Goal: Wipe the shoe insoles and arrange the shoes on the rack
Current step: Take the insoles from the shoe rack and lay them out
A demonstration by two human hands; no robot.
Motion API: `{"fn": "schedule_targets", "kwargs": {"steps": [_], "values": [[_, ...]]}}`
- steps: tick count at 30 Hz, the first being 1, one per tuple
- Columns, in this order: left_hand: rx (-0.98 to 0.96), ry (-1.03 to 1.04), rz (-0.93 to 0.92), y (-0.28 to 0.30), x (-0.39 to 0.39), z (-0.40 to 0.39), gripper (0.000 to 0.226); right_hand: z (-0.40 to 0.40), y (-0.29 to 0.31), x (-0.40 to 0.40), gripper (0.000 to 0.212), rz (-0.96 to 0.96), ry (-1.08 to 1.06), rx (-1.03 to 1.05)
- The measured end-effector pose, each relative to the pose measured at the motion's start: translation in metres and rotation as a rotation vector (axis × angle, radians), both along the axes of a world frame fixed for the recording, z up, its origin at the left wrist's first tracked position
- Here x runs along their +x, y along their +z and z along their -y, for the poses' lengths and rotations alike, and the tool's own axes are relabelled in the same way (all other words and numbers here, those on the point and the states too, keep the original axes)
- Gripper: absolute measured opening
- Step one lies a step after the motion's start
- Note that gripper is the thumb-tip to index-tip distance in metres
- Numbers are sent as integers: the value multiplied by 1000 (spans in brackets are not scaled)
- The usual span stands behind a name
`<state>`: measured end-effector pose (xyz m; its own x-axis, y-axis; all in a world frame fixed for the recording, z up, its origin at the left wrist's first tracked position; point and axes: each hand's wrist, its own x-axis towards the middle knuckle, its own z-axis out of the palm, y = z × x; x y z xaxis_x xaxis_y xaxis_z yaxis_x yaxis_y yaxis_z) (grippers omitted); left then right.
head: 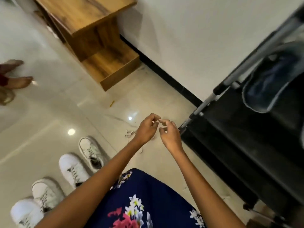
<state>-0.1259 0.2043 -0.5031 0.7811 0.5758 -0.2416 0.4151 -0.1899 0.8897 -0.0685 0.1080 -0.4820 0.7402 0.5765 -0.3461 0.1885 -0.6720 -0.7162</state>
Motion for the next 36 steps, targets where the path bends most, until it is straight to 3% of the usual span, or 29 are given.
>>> {"fn": "schedule_targets", "kwargs": {"steps": [6, 16, 22, 29, 36], "values": [[-83, -134, 125, 66, -1, 27, 16, 37, 58, -19, 26, 123, -51, 78], [-106, -192, 253, 239, -56, 96, 15, 104, 213, -81, 21, 368, -141, 195], [-114, -240, 240, 297, -78, 148, 13, 157, 267, -107, 27, 408, -227, 231], [-16, -349, 180, 313, -51, 188, 23, 194, 288, -90, 21, 432, -334, 226], [-36, -294, 135, 291, 18, 188, 14, 215, 269, -27, 25, 304, -607, 235]]}}
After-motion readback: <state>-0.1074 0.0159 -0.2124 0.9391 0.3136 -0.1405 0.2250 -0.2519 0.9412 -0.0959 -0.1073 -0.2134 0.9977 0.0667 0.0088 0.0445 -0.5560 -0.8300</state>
